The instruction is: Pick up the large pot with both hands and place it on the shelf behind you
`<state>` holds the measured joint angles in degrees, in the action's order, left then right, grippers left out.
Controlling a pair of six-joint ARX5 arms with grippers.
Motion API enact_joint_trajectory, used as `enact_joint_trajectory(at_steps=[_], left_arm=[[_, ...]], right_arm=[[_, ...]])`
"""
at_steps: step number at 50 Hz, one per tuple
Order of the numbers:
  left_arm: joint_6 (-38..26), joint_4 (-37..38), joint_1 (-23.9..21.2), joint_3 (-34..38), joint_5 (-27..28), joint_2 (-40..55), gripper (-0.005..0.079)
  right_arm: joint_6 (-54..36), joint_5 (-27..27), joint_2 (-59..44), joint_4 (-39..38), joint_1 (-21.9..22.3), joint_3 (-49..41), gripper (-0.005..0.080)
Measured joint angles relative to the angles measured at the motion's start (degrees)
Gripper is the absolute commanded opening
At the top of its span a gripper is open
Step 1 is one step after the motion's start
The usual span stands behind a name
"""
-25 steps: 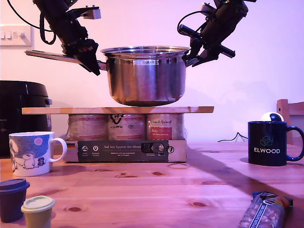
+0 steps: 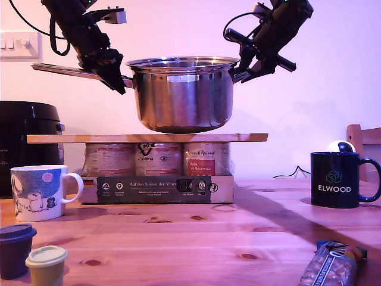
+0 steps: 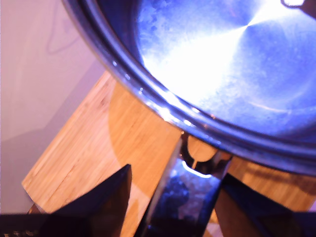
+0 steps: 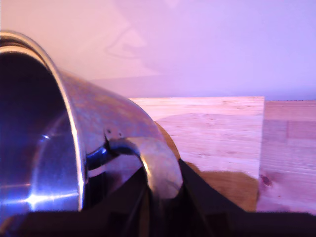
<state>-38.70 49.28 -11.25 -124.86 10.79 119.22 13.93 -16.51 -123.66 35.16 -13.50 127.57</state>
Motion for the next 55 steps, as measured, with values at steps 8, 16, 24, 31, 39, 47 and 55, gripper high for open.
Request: enact_joint_trajectory(at_steps=[8,16,24,31,39,47,55], left_arm=[[-1.2,0.4,0.3,0.0,-0.3,0.2,0.043],[-2.1,0.9,0.4,0.0,-0.4,0.3,0.043],[-2.2,0.9,0.4,0.0,-0.4,0.3,0.043],[-2.3,0.7,0.5,0.0,-0.8,1.0,0.043],[-2.7,0.0,0.6,0.0,-0.7,1.0,0.043],[-3.0,-2.0,0.6,0.0,-1.4,1.2,0.0431],[-3.4,-5.6,1.0,0.0,-1.8,1.7,0.043]], right_arm=[[-2.4,-2.3,-0.2,1.3,0.0,0.0,0.0177],[-1.3,-2.6,-0.8,1.6,0.0,0.0,0.0177],[-2.1,-2.7,-0.8,1.7,0.0,0.0,0.0263],[-2.7,-2.6,-1.7,2.5,-0.1,0.0,0.0303],[-2.4,-2.4,-2.3,2.0,0.1,0.0,0.0303],[-2.6,-1.4,-2.4,0.5,0.1,0.0,0.0322],[-2.8,-1.4,-2.6,-0.4,0.1,0.0,0.0323]])
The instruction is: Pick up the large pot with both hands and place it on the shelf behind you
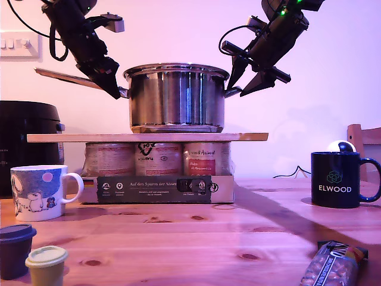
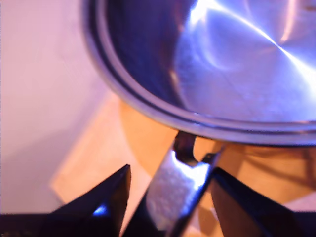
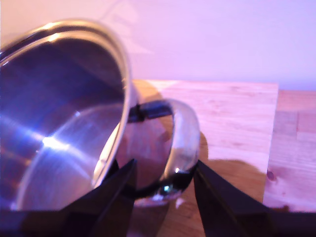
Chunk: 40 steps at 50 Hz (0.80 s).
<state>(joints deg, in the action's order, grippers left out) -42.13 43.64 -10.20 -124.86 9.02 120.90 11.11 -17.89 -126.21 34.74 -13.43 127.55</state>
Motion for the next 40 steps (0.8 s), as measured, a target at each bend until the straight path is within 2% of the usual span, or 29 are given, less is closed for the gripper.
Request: enact_joint_trajectory(at_steps=[7,22,40], left_arm=[[0.1,-0.7,0.1,0.0,0.0,0.0,0.0432],[2.5,-2.2,0.3,-3.1,-0.7,-0.5,0.0433],[2.8,0.8,-0.1,-5.1,-1.0,-1.1,0.0432]], right_arm=[[-0.1,-0.2,0.0,0.6,0.0,0.0,0.0354],[-0.2,-1.2,0.0,1.6,-0.1,0.0,0.0355],[-0.4,-1.2,1.5,5.5,-0.1,0.0,0.0355]])
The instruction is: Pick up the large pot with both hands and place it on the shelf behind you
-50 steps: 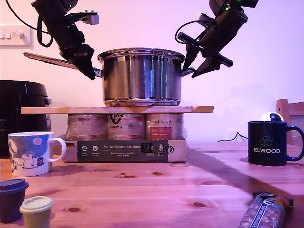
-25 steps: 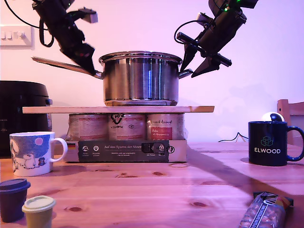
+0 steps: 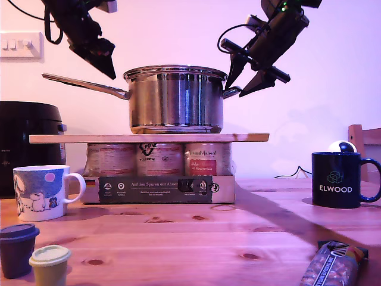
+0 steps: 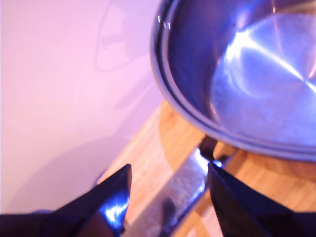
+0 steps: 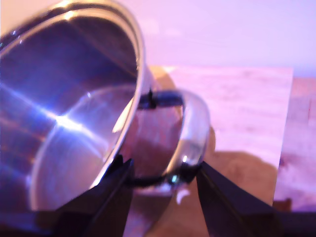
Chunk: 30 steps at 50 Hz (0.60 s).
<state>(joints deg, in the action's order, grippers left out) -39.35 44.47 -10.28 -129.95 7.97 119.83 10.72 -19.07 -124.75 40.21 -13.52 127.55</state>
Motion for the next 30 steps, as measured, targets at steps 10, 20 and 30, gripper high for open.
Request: enact_joint_trajectory(at_steps=[10,20,30], left_arm=[[0.0,2.4,-1.0,-4.2,-0.5,0.0,0.0432],[1.4,6.5,-2.0,-9.0,-0.9,0.0,0.0432],[8.0,11.7,-3.9,-14.1,-1.0,0.0,0.0364]], right_arm=[[-1.8,0.2,0.9,6.3,0.0,2.2,0.0355],[-3.1,0.4,0.9,11.7,0.4,9.1,0.0355],[-3.1,0.3,1.2,19.7,0.4,13.8,0.0308]])
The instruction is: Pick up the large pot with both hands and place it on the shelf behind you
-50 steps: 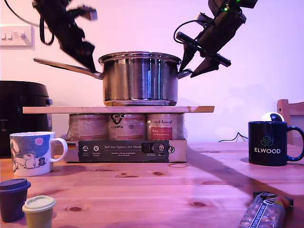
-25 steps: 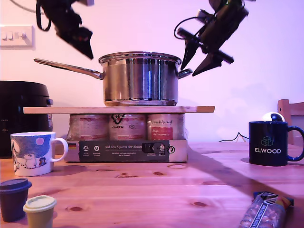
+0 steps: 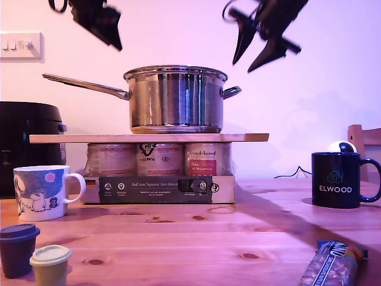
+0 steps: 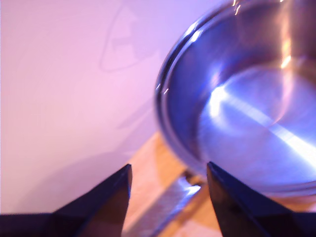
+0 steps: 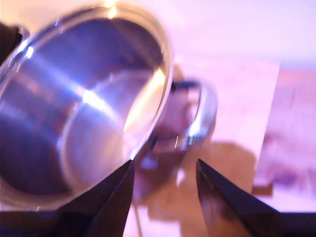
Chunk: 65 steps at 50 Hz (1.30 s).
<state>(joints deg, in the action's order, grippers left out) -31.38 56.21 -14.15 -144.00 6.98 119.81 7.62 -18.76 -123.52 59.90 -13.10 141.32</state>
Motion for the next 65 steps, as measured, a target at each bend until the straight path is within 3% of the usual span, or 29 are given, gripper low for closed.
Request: enact_joint_trajectory(at_steps=[5,9,10,12,25,37,54,65], left_arm=[[7.1,1.3,-1.5,-2.8,0.0,0.0,0.018],[10.1,2.8,-2.7,-5.2,0.0,0.0,-0.0014],[10.3,3.4,-3.0,-5.9,0.0,0.0,-0.003],[10.5,4.2,-3.4,-7.0,0.0,0.0,-0.0019],[14.8,6.6,-4.7,-10.2,0.2,-0.1,-0.002],[16.7,8.3,-4.6,-10.2,0.6,-0.1,-0.002],[19.1,8.5,-4.5,-10.2,0.9,-0.1,-0.002],[19.6,7.3,-4.5,-10.2,4.8,-0.2,-0.002]], right_arm=[[-0.2,-0.2,0.0,3.4,0.0,2.3,0.02],[-1.2,-0.2,0.1,4.8,0.0,4.1,0.0063],[-1.6,-0.2,0.3,4.9,0.0,4.3,0.0038],[-1.9,-0.2,0.7,4.9,0.0,4.6,-0.0015],[-8.4,0.2,2.9,3.5,0.0,4.9,-0.0013],[-10.6,1.5,3.0,-3.2,0.0,4.9,-0.0013],[-13.6,2.8,3.0,-2.9,0.8,4.9,-0.0013],[-14.8,-0.5,3.3,-2.3,3.0,4.9,-0.0013]])
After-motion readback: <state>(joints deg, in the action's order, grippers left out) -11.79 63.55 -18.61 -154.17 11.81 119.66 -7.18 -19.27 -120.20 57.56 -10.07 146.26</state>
